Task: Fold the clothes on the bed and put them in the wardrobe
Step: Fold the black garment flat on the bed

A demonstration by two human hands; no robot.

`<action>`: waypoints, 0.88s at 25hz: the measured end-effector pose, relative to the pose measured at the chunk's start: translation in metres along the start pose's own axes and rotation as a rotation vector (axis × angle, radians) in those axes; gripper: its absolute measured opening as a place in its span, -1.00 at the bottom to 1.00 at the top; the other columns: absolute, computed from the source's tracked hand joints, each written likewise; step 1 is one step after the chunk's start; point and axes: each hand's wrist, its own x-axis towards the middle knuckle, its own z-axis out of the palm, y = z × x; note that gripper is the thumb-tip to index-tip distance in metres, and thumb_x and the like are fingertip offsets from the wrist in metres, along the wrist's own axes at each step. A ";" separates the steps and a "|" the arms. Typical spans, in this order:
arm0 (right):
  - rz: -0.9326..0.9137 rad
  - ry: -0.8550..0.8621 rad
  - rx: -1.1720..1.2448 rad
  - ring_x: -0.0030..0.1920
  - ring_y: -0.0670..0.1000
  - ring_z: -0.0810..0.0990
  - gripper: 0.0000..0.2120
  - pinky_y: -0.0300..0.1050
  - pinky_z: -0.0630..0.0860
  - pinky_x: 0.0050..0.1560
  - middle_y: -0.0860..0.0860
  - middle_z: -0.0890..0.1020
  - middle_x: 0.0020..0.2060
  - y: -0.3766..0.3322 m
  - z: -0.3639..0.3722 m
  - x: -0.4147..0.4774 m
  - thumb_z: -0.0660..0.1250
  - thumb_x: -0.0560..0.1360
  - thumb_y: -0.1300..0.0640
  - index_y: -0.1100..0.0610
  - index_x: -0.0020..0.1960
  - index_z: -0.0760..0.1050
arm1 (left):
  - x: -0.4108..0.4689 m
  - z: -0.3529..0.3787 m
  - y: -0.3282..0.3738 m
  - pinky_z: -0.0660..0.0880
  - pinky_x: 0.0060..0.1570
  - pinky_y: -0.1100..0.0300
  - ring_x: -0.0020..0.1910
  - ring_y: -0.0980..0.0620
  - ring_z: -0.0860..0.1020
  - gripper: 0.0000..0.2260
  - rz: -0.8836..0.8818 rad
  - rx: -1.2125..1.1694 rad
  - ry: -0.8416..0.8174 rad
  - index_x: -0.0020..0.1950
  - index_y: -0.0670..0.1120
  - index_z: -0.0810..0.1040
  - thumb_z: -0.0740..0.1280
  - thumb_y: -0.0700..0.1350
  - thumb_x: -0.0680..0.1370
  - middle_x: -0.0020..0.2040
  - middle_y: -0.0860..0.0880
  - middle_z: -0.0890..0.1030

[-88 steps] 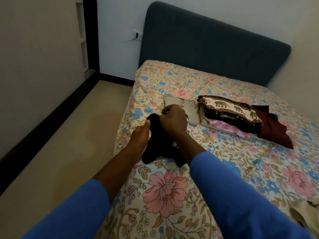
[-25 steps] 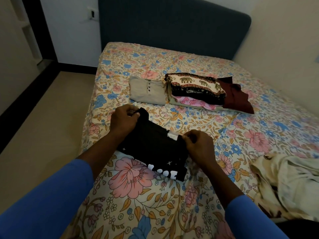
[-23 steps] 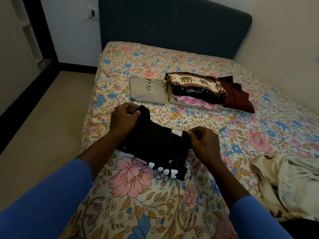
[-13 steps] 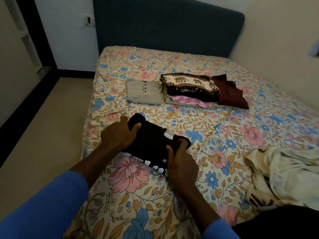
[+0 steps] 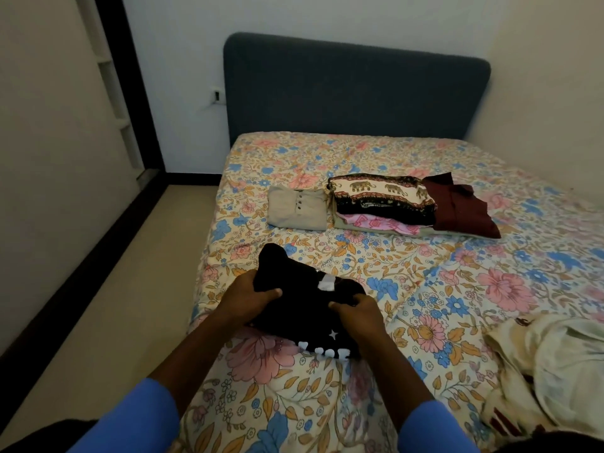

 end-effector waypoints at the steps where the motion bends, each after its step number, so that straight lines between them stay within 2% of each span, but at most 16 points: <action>1: -0.025 -0.042 0.083 0.04 0.08 0.68 -0.76 0.15 0.64 0.16 0.05 0.68 0.08 -0.005 -0.001 0.002 0.46 0.54 0.00 -0.01 0.16 0.53 | -0.006 0.002 0.000 0.54 -0.02 0.18 0.00 0.15 0.55 -0.61 0.017 -0.091 0.030 0.36 -0.04 0.47 0.47 -0.10 0.58 0.08 0.12 0.58; 3: -0.074 -0.106 0.255 0.07 0.05 0.67 -0.79 0.05 0.66 0.08 0.02 0.65 0.11 -0.022 -0.008 0.003 0.38 0.62 0.11 -0.08 0.20 0.45 | -0.011 0.002 0.007 0.52 -0.08 0.24 0.03 0.17 0.57 -0.65 0.056 -0.278 0.097 0.32 0.01 0.47 0.46 -0.16 0.58 0.06 0.15 0.58; 5: -0.118 -0.133 0.382 0.05 0.05 0.69 -0.80 -0.04 0.67 -0.05 0.03 0.65 0.09 -0.040 -0.014 0.025 0.37 0.64 0.14 -0.02 0.23 0.46 | 0.007 -0.006 0.020 0.58 -0.01 0.16 0.10 0.05 0.62 -0.64 0.090 -0.419 0.159 0.31 0.00 0.50 0.48 -0.18 0.56 0.11 0.08 0.63; 8: -0.191 -0.073 0.407 0.10 0.13 0.69 -0.71 0.10 0.68 0.05 0.11 0.65 0.17 -0.083 -0.013 0.087 0.45 0.57 0.15 0.04 0.26 0.50 | 0.067 -0.018 0.052 0.64 0.09 -0.06 0.12 -0.08 0.64 -0.63 0.116 -0.549 0.210 0.33 -0.06 0.52 0.49 -0.20 0.55 0.17 -0.04 0.65; 11: -0.273 0.004 0.423 0.13 0.09 0.64 -0.64 -0.04 0.63 0.02 0.06 0.62 0.14 -0.150 -0.007 0.165 0.47 0.55 0.19 0.14 0.32 0.51 | 0.155 -0.025 0.087 0.65 0.05 -0.09 0.07 -0.08 0.64 -0.67 0.129 -0.622 0.267 0.26 -0.04 0.53 0.51 -0.20 0.54 0.13 -0.06 0.64; 13: -0.270 0.058 0.407 0.14 0.11 0.62 -0.59 0.05 0.63 0.14 0.05 0.59 0.09 -0.182 0.001 0.221 0.51 0.54 0.14 0.15 0.34 0.51 | 0.223 -0.029 0.099 0.65 0.06 -0.14 0.09 -0.13 0.65 -0.65 0.093 -0.651 0.268 0.24 -0.05 0.55 0.55 -0.14 0.51 0.15 -0.09 0.65; 15: -0.232 0.063 0.308 0.18 0.13 0.62 -0.54 0.09 0.59 0.24 0.06 0.60 0.10 -0.182 0.014 0.260 0.52 0.52 0.05 0.16 0.35 0.52 | 0.277 -0.025 0.085 0.64 0.11 -0.18 0.15 -0.18 0.64 -0.49 0.016 -0.637 0.248 0.32 -0.11 0.54 0.60 -0.04 0.43 0.22 -0.11 0.64; 16: -0.201 0.032 0.270 0.17 0.11 0.62 -0.51 0.03 0.58 0.23 0.06 0.60 0.12 -0.169 0.024 0.274 0.52 0.53 0.06 0.18 0.39 0.51 | 0.297 -0.018 0.071 0.64 0.12 -0.14 0.17 -0.18 0.63 -0.40 -0.014 -0.582 0.270 0.37 -0.12 0.51 0.61 -0.01 0.41 0.24 -0.11 0.63; 18: -0.178 -0.002 0.277 0.05 -0.03 0.60 -0.47 -0.25 0.57 0.03 0.05 0.56 0.17 -0.131 0.039 0.289 0.49 0.55 0.18 0.20 0.47 0.44 | 0.310 0.000 0.034 0.62 0.08 0.02 0.17 -0.14 0.62 -0.40 -0.008 -0.418 0.368 0.40 -0.14 0.49 0.59 0.03 0.46 0.23 -0.10 0.62; 20: -0.207 0.056 0.281 -0.09 -0.23 0.55 -0.50 -0.51 0.48 -0.22 0.04 0.56 0.18 -0.108 0.046 0.294 0.45 0.58 0.21 0.19 0.49 0.42 | 0.311 0.013 0.008 0.59 0.12 0.06 0.19 -0.09 0.60 -0.44 0.063 -0.364 0.453 0.43 -0.12 0.45 0.53 0.06 0.52 0.24 -0.09 0.60; 22: -0.194 0.054 0.328 -0.08 -0.27 0.53 -0.54 -0.51 0.48 -0.26 0.05 0.58 0.19 -0.107 0.051 0.295 0.40 0.62 0.15 0.15 0.49 0.43 | 0.296 0.018 0.009 0.54 0.21 0.06 0.27 -0.10 0.55 -0.45 0.139 -0.244 0.538 0.48 -0.10 0.38 0.47 0.06 0.57 0.33 -0.11 0.53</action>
